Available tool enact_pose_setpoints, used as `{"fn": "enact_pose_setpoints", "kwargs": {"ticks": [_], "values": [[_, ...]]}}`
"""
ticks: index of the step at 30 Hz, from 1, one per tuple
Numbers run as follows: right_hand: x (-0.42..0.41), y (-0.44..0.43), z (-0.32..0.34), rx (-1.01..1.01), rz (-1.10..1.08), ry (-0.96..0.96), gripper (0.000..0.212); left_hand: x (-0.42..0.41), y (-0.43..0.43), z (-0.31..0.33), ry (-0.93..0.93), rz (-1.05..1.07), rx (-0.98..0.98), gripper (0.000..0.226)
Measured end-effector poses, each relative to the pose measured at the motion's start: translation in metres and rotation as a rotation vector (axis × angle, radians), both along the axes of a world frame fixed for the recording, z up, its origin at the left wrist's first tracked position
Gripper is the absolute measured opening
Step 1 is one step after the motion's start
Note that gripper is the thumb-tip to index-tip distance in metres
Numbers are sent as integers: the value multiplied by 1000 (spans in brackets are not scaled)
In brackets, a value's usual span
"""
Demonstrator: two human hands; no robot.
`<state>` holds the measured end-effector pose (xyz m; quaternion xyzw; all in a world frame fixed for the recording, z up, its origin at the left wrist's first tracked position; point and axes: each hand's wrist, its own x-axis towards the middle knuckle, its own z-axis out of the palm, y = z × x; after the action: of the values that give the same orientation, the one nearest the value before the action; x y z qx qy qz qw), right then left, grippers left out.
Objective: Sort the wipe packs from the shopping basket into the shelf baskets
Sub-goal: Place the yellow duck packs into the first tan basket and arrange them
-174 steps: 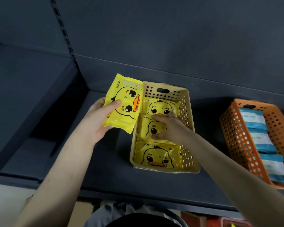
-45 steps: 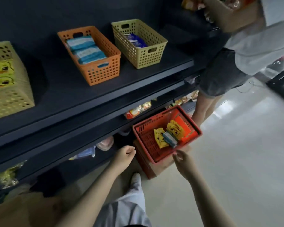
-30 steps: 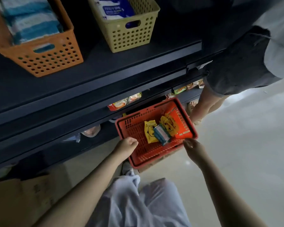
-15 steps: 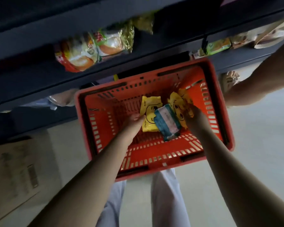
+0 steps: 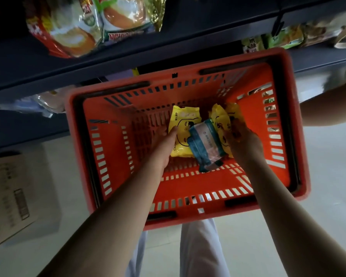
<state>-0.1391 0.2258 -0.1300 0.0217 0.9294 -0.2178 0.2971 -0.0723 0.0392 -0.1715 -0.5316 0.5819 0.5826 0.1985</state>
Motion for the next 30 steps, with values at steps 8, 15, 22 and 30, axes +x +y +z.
{"fn": "enact_pose_setpoints", "kwargs": {"ticks": [8,15,22,30], "values": [[-11,-15,-23,189,-60,35,40,1,-5,-7,42,-19,75,35],[-9,-19,2,58,-334,142,19,17,-11,26,90,-19,-115,43],[13,-14,157,-860,-680,-104,22,56,-42,153,254,147,-182,17],[54,-67,359,-1264,-648,-372,41,115,-37,370,571,571,59,23]]}}
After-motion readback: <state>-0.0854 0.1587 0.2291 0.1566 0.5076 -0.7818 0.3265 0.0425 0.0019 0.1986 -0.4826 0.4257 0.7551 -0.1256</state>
